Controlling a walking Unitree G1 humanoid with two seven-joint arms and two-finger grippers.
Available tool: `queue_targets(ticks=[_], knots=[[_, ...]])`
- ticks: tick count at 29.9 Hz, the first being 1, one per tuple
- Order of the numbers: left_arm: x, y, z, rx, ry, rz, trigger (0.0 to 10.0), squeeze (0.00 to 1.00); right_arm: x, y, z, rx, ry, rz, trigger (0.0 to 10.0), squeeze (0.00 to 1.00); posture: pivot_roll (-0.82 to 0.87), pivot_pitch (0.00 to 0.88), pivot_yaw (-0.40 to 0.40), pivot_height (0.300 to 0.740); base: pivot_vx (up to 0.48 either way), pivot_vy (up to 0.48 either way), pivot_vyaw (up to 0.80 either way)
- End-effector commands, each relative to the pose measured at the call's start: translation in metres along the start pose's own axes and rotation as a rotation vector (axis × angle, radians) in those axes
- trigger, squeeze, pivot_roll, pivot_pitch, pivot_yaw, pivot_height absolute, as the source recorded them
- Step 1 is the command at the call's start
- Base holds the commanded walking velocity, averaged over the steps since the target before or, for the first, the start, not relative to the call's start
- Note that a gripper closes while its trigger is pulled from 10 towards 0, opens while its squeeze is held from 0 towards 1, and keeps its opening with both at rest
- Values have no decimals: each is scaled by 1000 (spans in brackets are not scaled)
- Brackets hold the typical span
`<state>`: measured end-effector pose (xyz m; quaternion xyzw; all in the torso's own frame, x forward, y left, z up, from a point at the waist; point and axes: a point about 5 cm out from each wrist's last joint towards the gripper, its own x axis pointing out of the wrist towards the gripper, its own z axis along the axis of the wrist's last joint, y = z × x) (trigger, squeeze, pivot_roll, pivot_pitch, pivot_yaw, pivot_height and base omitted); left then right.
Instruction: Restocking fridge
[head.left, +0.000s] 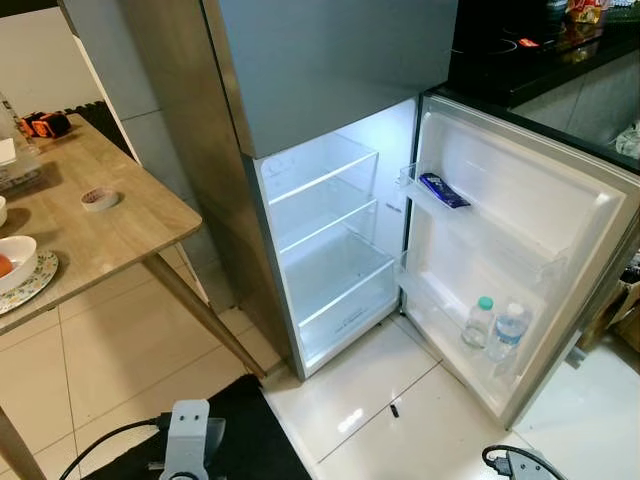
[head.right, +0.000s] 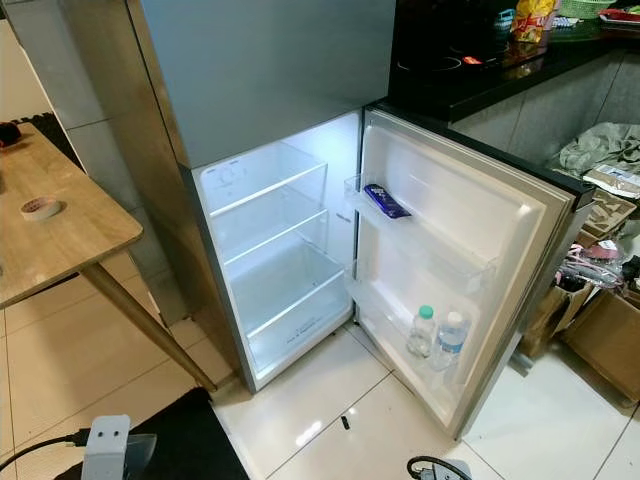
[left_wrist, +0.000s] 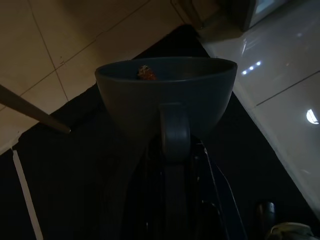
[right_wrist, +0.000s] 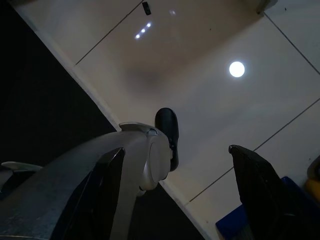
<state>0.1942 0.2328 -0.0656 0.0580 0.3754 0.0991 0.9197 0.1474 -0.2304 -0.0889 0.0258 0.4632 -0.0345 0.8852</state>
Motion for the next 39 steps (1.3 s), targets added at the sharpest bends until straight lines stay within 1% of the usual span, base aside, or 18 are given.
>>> queue_targets(ticks=[1, 24, 31, 38, 39], knots=[[2, 4, 6, 34, -12, 6, 10000, 0, 1, 3, -1, 7, 11, 4, 10000, 0, -165, 0, 78, 740, 0, -390, 0], [6, -9, 20, 62, -53, -36, 10000, 0, -1, -2, -4, 19, 5, -14, 10000, 0, -190, 0, 85, 740, 0, -400, 0], [7, -16, 29, 68, -85, -55, 10000, 0, -2, -4, -5, 24, 1, -13, 10000, 0, -193, 0, 85, 740, 0, -35, 0], [8, -17, 33, 80, -97, -52, 10000, 0, -3, -3, -7, 29, 3, -12, 10000, 0, -196, 0, 89, 740, 0, 0, 0], [8, -17, 36, 81, -111, -48, 10000, 0, -3, -3, -8, 32, 4, -10, 10000, 0, -198, 0, 90, 740, 0, 0, 0]])
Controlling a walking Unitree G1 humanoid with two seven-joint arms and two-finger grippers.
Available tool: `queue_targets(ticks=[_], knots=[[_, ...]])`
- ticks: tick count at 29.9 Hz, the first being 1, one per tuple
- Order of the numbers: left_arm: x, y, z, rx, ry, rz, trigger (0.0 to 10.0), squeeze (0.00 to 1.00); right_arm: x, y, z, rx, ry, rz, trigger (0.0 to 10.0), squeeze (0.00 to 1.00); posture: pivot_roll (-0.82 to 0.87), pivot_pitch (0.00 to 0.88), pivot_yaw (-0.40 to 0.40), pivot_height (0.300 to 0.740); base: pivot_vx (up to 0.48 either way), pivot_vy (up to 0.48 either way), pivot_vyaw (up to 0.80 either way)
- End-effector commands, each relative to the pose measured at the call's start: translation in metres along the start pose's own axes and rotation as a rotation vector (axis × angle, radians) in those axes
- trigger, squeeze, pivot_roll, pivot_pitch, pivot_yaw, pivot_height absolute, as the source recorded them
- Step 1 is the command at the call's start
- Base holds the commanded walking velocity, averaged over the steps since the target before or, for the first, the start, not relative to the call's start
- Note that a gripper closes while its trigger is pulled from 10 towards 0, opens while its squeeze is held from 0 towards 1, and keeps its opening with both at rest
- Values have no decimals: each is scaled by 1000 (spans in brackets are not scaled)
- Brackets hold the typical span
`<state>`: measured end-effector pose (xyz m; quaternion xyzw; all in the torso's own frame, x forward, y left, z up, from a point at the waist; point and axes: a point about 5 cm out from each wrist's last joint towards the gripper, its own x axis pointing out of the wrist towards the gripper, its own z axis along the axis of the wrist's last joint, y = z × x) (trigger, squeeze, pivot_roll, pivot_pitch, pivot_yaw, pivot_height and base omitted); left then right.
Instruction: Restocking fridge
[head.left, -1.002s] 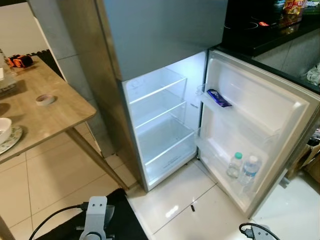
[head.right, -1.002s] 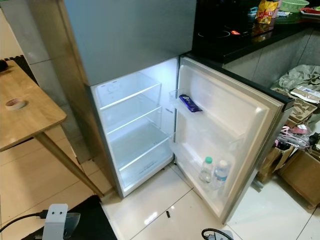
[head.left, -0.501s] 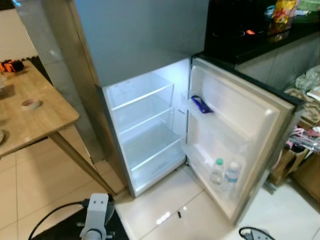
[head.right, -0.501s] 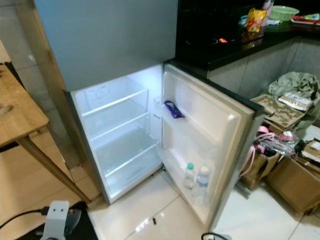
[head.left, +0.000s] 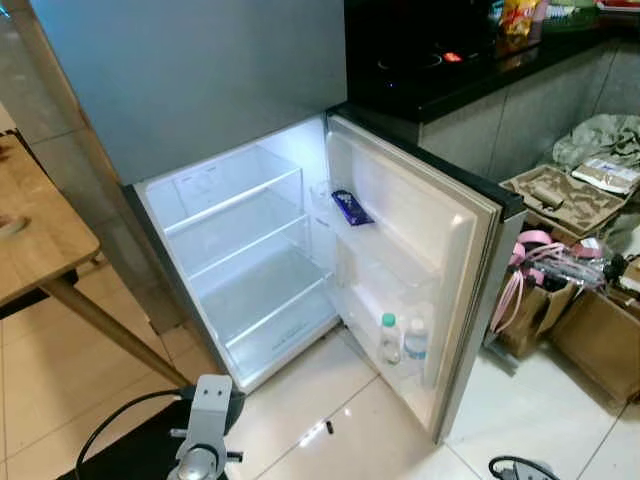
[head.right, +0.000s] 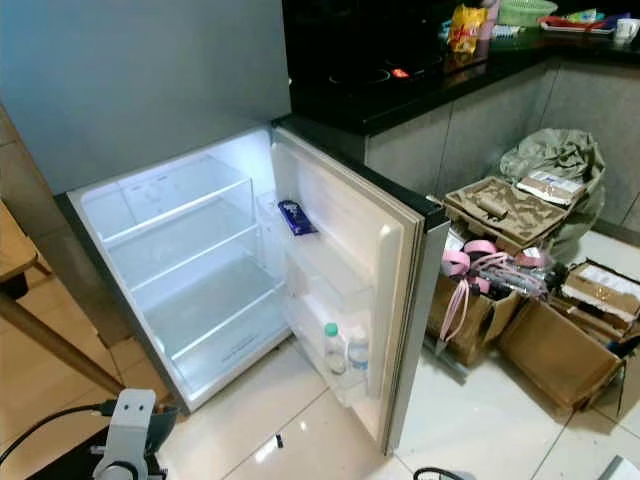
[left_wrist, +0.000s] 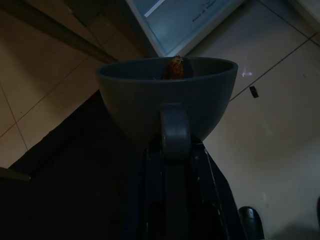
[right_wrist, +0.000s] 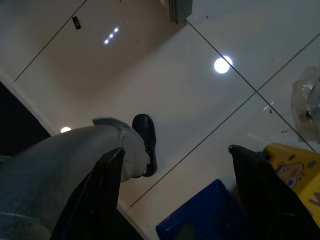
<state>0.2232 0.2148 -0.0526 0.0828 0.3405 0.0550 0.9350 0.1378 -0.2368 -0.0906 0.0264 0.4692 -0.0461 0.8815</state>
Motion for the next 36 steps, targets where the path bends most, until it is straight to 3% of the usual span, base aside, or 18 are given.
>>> queue_targets(ticks=[1, 7, 14, 20, 23, 25, 26, 28, 29, 32, 33, 36], knots=[[1, 2, 6, 12, -25, 13, 10000, 0, 1, 5, 0, 20, -9, 10, 10000, 0, -198, 0, 90, 740, 0, 0, 0], [3, 3, 12, 13, -45, 20, 10000, 0, 1, 5, 1, 20, -12, 12, 10000, 0, -198, 0, 89, 740, 0, 0, 0], [6, 6, 26, -10, -88, 52, 10000, 0, 4, 9, 19, 15, -82, 62, 10000, 0, -194, 0, 86, 740, 0, 0, 0], [9, 14, 37, -57, -120, 101, 10000, 0, 7, 26, 37, -21, -135, 242, 10000, 0, -190, 0, 88, 740, 0, 0, 0], [9, 15, 40, -68, -126, 103, 10000, 0, 7, 38, 44, -81, -153, 348, 10000, 0, -186, 0, 87, 740, 0, 0, 0], [10, 16, 42, -75, -136, 106, 10000, 0, 7, 54, 56, -170, -191, 480, 10000, 0, -184, 0, 86, 740, 0, 0, 0], [10, 16, 42, -75, -136, 106, 10000, 0, 7, 54, 56, -170, -191, 480, 10000, 0, -184, 0, 86, 740, 0, 0, 0], [10, 16, 47, -88, -152, 109, 10000, 0, 5, 71, 71, -306, -220, 617, 10000, 0, -181, 0, 85, 740, 0, 0, 0], [10, 16, 47, -88, -152, 109, 10000, 0, 5, 71, 71, -306, -220, 617, 10000, 0, -181, 0, 85, 740, 0, 0, 0], [11, 15, 51, -114, -171, 92, 10000, 0, 1, 86, 85, -461, -237, 767, 10000, 0, -179, 0, 84, 740, 0, 0, 0], [11, 15, 51, -114, -171, 92, 10000, 0, 1, 86, 85, -461, -237, 767, 10000, 0, -179, 0, 84, 740, 0, 0, 0], [13, 15, 63, -133, -218, 59, 10000, 0, -8, 101, 115, -540, -330, 924, 10000, 0, -177, 0, 84, 740, 0, 0, 0]])
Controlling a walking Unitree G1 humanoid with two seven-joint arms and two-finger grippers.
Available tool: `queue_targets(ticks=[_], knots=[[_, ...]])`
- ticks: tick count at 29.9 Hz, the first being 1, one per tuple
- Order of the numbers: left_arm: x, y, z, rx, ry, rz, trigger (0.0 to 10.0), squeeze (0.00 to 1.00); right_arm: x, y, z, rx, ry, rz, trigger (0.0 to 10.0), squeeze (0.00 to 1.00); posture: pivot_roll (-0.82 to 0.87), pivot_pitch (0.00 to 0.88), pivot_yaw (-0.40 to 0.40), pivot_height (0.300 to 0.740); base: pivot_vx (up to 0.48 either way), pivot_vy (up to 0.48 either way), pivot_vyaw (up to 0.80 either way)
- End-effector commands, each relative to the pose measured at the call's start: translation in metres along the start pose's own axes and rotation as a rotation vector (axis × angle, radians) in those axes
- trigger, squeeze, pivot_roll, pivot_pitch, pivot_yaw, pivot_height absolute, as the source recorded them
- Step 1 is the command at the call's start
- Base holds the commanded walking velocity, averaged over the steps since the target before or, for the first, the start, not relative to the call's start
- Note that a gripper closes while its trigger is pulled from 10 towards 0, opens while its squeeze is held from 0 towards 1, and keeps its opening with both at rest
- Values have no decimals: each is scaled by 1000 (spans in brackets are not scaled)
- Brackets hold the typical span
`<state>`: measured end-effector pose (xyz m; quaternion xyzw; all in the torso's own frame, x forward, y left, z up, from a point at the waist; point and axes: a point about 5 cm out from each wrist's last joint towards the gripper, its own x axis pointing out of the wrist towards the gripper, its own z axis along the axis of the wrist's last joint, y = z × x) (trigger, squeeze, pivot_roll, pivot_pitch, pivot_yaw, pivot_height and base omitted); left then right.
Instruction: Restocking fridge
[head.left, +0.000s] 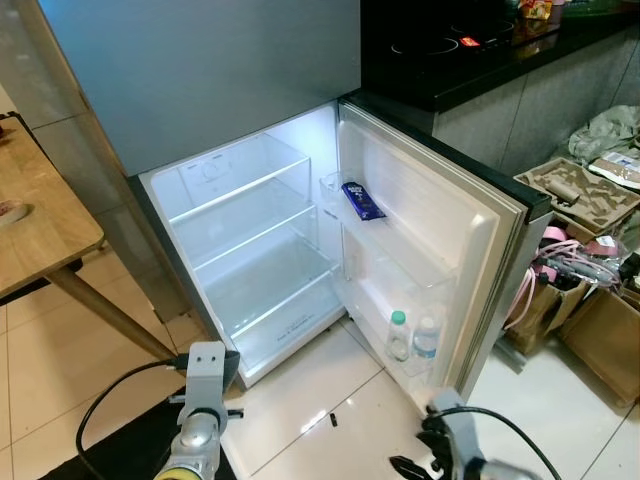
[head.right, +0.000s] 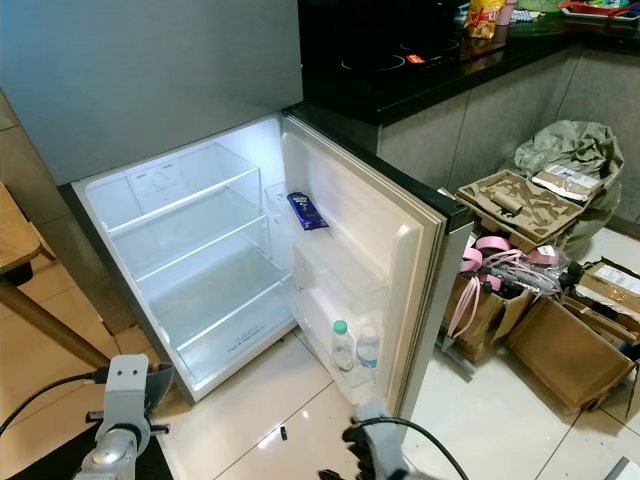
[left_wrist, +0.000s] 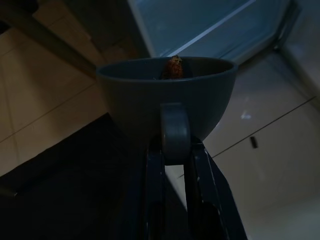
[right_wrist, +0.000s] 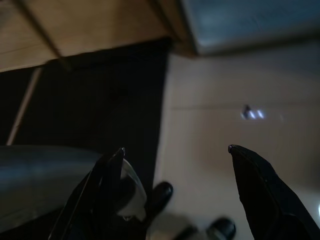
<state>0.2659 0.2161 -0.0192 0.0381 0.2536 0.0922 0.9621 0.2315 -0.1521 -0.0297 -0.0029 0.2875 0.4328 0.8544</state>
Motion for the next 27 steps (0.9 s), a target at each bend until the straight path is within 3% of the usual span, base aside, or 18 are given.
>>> queue_targets(ticks=[1, 5, 10, 13, 14, 15, 16, 17, 18, 23, 25, 26, 27], knots=[[3, 7, 11, -11, -48, 6, 10000, 0, 3, 1, 13, -46, -42, 57, 10000, 0, -177, 0, 84, 740, 0, 0, 0], [7, 8, 29, 9, -120, -42, 10000, 0, 8, -4, 61, -152, -200, 127, 10000, 0, -176, 0, 82, 740, 0, 0, 0], [8, 10, 32, 13, -128, -48, 10000, 0, 7, -5, 71, -177, -229, 136, 10000, 0, -176, 0, 82, 740, 0, 0, 0], [9, 20, 40, 32, -158, -85, 10000, 0, 1, -3, 104, -241, -337, 217, 10000, 0, -159, 0, 74, 740, 0, 0, 0], [9, 20, 40, 32, -158, -85, 10000, 0, 1, -3, 104, -241, -337, 217, 10000, 0, -159, 0, 74, 740, 0, 0, 0], [9, 26, 44, 35, -177, -111, 10000, 0, -4, -1, 120, -276, -385, 269, 10000, 51, -159, 0, 74, 740, 0, 0, 0], [9, 34, 49, 36, -194, -135, 10000, 0, -10, 3, 133, -307, -419, 335, 10000, 722, -159, 0, 74, 740, 0, 0, 0], [9, 34, 49, 36, -194, -135, 10000, 0, -10, 3, 133, -307, -419, 335, 10000, 722, -159, 0, 74, 740, 0, 0, 0], [8, 39, 51, 36, -203, -156, 10000, 0, -14, 7, 140, -328, -436, 381, 10000, 1000, -148, 0, 73, 740, 0, 0, 0], [6, 45, 57, 64, -223, -255, 10000, 0, -23, 13, 156, -354, -474, 461, 10000, 1000, -141, 0, 68, 740, 0, 0, 0], [3, 42, 64, 59, -265, -423, 10000, 0, -26, 15, 160, -377, -470, 487, 10000, 1000, -137, 0, 63, 740, 0, 0, 0], [3, 42, 64, 59, -265, -423, 10000, 0, -26, 15, 160, -377, -470, 487, 10000, 1000, -137, 0, 63, 740, 0, 0, 0], [1, 40, 66, 69, -282, -491, 10000, 0, -26, 16, 161, -385, -465, 495, 10000, 1000, -136, 0, 62, 740, 0, 0, 0]])
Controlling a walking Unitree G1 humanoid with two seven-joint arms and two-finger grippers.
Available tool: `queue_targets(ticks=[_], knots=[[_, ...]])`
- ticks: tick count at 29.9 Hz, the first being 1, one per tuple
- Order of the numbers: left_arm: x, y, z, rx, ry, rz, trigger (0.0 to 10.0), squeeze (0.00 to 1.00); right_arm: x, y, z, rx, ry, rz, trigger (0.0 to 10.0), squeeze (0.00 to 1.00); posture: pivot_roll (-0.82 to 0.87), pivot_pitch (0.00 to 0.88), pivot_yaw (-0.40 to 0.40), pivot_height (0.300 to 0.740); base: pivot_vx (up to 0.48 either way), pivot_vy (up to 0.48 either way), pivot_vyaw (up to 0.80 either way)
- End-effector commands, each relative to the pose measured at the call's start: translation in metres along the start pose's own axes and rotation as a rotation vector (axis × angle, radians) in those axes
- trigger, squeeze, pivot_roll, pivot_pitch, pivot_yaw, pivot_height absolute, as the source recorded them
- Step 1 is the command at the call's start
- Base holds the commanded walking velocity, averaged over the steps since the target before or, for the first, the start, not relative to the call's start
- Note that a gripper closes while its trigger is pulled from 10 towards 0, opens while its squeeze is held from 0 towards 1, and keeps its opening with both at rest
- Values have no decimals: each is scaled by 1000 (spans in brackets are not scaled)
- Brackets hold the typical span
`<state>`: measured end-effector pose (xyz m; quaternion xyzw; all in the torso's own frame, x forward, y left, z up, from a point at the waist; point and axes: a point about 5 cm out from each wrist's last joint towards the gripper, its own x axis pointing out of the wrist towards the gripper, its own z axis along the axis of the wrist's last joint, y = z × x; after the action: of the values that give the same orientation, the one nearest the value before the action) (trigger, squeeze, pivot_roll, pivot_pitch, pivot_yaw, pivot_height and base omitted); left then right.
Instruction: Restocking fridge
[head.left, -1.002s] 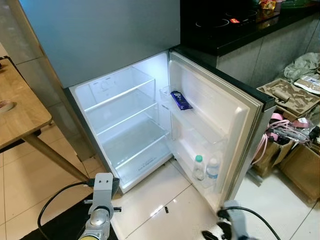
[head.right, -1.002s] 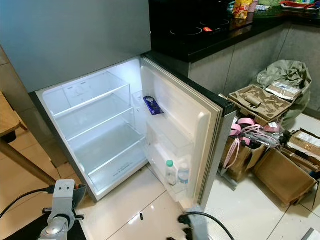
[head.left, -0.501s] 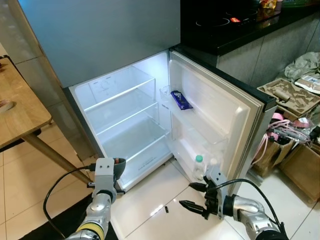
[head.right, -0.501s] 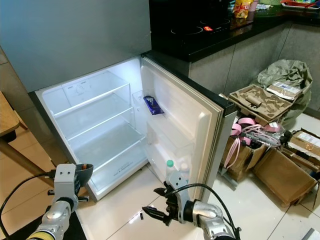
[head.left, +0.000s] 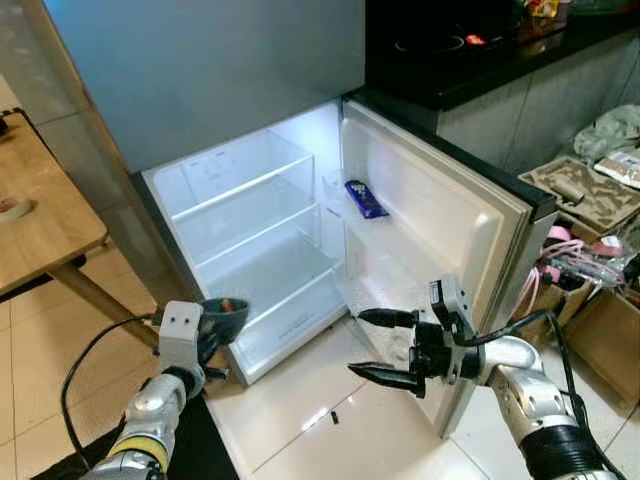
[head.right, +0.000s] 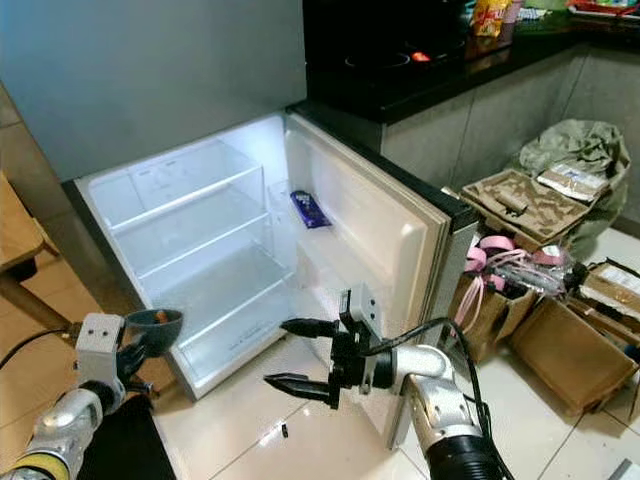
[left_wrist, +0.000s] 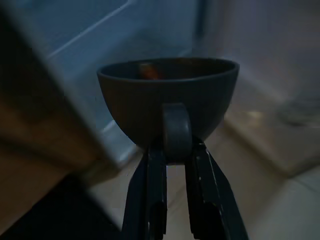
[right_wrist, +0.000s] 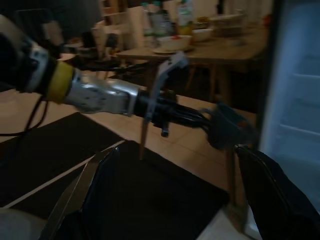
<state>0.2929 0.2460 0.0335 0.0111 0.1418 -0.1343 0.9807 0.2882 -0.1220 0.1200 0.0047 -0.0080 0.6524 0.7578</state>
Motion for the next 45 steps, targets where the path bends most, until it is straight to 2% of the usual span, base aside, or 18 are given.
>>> queue_targets(ticks=[1, 3, 6, 10, 11, 12, 13, 14, 15, 19, 20, 23, 29, 31, 33, 34, 37, 45], knots=[[-4, 7, 8, 31, -37, -45, 10000, 0, 1, 2, 2, 0, 0, 23, 10000, 1000, -136, 0, 62, 740, 0, 0, 0], [-4, -1, 15, 51, -64, -233, 10000, 0, 1, 5, 7, -9, 18, 57, 10000, 1000, -133, 0, 61, 740, 0, 0, 0], [-3, -16, 21, 88, -78, -443, 10000, 0, 2, 9, 16, -40, 53, 91, 10000, 1000, -131, 0, 62, 740, 0, 0, 0], [-1, -29, 25, 111, -89, -585, 10000, 0, 2, 8, 25, -105, 94, 95, 10000, 1000, -138, 0, 66, 740, 0, 0, 0], [-1, -29, 25, 111, -89, -585, 10000, 0, 2, 8, 25, -105, 94, 95, 10000, 1000, -138, 0, 66, 740, 0, 0, 0], [-1, -35, 27, 118, -98, -641, 10000, 0, 2, 7, 29, -122, 122, 105, 10000, 910, -140, 0, 67, 740, 0, 0, 0], [0, -40, 30, 125, -104, -696, 10000, 0, 1, 7, 33, -143, 154, 122, 10000, 392, -142, 0, 68, 740, 0, 0, 0], [0, -44, 33, 133, -109, -747, 10000, 0, -1, 7, 37, -159, 180, 136, 10000, 0, -144, 0, 68, 740, 0, 0, 0], [0, -44, 33, 133, -109, -747, 10000, 0, -1, 7, 37, -159, 180, 136, 10000, 0, -144, 0, 68, 740, 0, 0, 0], [3, -57, 49, 196, -162, -853, 10000, 0, -9, 5, 49, -244, 330, 173, 10000, 0, -153, 0, 67, 740, 0, 0, 0], [3, -57, 49, 196, -162, -853, 10000, 0, -9, 5, 49, -244, 330, 173, 10000, 0, -153, 0, 67, 740, 0, 0, 0], [4, -65, 63, 206, -215, -913, 10000, 0, -8, -6, 49, -335, 435, 118, 10000, 0, -153, 0, 62, 740, 0, 0, 0], [4, -86, 79, 264, -285, -989, 10000, 0, -4, -8, 52, -358, 456, 130, 10000, 0, -139, 0, 52, 740, 0, 0, 0], [3, -92, 85, 273, -310, -1013, 10000, 0, -4, -16, 51, -405, 516, 79, 10000, 0, -139, 0, 52, 740, 0, 0, 0], [3, -92, 85, 273, -310, -1013, 10000, 0, -4, -16, 51, -405, 516, 79, 10000, 0, -139, 0, 52, 740, 0, 0, 0], [2, -94, 89, 279, -322, -1023, 10000, 0, -6, -22, 51, -441, 565, 47, 10000, 0, -139, 0, 52, 740, 0, 0, 0], [0, -98, 93, 305, -330, -1044, 10000, 0, -10, -27, 54, -482, 610, 20, 10000, 0, -130, 0, 49, 740, 0, 0, 0], [-6, -103, 96, 349, -318, -1062, 10000, 0, -20, -27, 63, -491, 624, 33, 10000, 0, -129, 0, 51, 740, 0, 0, 0]])
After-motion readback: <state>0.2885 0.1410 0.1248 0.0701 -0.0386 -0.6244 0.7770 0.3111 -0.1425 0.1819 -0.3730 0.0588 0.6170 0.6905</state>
